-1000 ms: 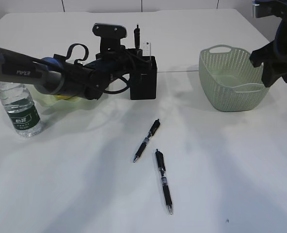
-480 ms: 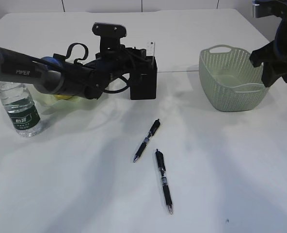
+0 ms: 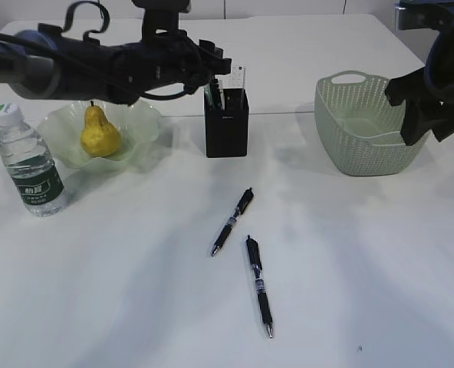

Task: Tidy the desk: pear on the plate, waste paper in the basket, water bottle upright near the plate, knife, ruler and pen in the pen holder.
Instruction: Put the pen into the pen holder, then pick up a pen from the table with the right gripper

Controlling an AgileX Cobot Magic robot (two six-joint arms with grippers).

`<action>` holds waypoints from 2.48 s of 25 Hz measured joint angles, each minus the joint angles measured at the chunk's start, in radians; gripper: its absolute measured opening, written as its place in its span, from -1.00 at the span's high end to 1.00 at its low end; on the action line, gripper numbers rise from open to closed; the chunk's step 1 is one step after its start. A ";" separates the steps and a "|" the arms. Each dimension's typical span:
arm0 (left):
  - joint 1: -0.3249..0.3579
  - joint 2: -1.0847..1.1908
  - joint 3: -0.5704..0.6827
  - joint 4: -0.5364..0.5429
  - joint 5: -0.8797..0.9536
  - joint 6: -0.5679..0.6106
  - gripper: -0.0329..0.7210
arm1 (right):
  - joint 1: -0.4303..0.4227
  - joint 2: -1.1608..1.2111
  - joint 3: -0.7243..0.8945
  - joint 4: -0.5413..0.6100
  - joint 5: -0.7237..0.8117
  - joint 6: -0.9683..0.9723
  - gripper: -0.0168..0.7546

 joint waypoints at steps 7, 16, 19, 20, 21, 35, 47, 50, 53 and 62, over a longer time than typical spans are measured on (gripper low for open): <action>0.038 -0.183 0.000 0.008 0.258 0.000 0.03 | 0.000 0.000 0.000 0.190 0.030 0.000 0.04; 0.063 -0.409 0.000 0.050 0.565 0.000 0.04 | 0.165 0.025 0.000 0.249 0.034 0.090 0.04; 0.070 -0.479 0.000 0.091 0.683 0.000 0.04 | 0.226 0.053 0.000 0.257 0.034 0.129 0.04; 0.077 -0.497 0.000 0.095 0.722 0.000 0.04 | 0.240 0.062 0.000 0.264 0.034 0.132 0.04; 0.081 -0.519 0.000 0.095 0.773 0.000 0.05 | 0.252 0.070 0.000 0.273 0.034 0.137 0.04; 0.292 -0.660 0.000 0.124 1.484 -0.056 0.09 | 0.335 0.184 0.016 0.270 -0.049 0.207 0.04; 0.294 -0.713 0.000 0.140 1.502 -0.056 0.11 | 0.363 0.368 0.016 0.247 -0.064 0.208 0.04; 0.294 -0.713 0.000 0.140 1.502 -0.056 0.11 | 0.363 0.383 0.016 0.254 -0.091 0.210 0.04; 0.294 -0.713 0.000 0.140 1.502 -0.056 0.13 | 0.363 0.398 0.016 0.283 -0.119 0.210 0.04; 0.294 -0.713 0.000 0.140 1.502 -0.056 0.17 | 0.365 0.410 0.016 0.302 -0.158 0.210 0.04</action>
